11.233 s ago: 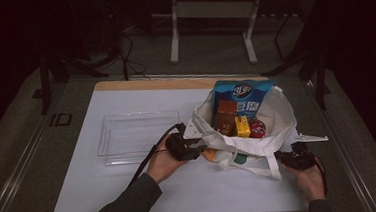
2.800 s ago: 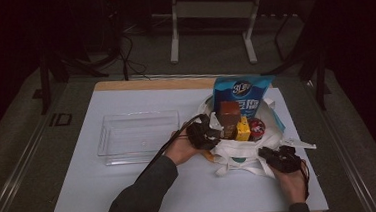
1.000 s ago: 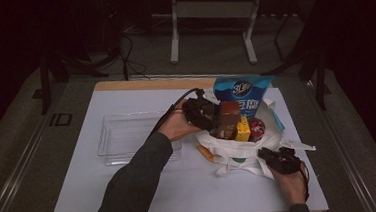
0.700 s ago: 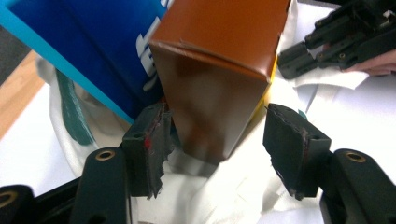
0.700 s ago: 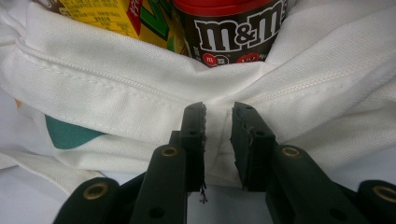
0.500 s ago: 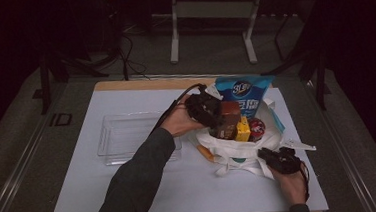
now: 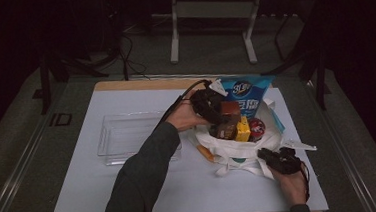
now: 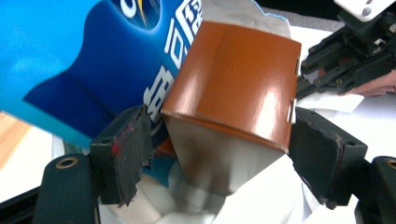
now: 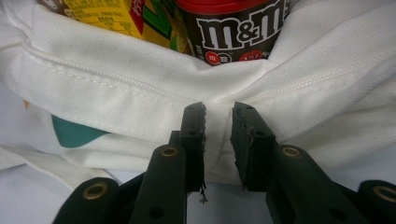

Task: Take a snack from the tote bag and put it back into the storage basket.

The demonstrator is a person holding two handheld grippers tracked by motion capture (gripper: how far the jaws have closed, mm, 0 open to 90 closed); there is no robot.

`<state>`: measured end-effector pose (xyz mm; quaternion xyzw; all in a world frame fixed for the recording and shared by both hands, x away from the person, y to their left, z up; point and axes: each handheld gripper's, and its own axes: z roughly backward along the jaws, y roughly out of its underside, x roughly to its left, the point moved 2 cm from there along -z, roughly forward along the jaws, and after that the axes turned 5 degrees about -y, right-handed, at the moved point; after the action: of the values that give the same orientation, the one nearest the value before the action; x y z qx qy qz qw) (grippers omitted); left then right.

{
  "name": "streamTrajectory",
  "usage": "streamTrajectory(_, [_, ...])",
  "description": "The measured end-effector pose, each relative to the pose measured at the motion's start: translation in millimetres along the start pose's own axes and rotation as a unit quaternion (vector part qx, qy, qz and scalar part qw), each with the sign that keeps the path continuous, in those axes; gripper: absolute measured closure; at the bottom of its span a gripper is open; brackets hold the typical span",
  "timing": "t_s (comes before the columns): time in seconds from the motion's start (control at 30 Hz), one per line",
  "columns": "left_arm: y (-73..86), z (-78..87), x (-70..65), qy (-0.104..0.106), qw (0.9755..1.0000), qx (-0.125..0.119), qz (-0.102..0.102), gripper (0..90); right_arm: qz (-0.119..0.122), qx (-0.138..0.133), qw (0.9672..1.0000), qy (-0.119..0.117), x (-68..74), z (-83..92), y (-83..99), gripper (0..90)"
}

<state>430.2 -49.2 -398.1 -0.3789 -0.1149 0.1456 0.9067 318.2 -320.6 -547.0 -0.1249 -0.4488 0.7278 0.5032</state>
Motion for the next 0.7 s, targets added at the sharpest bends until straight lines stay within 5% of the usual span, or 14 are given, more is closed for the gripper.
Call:
streamTrajectory(0.43, [-1.4,-7.5,0.2,0.013,0.9998,-0.010,-0.006,36.2,-0.004,0.001,1.0000,-0.005,-0.5,0.1,0.2,74.6])
streamTrajectory(0.7, [0.1,-12.1,1.1,0.022,0.9996,-0.020,0.004,34.4,-0.004,0.001,1.0000,-0.006,-0.8,0.1,0.2,74.6])
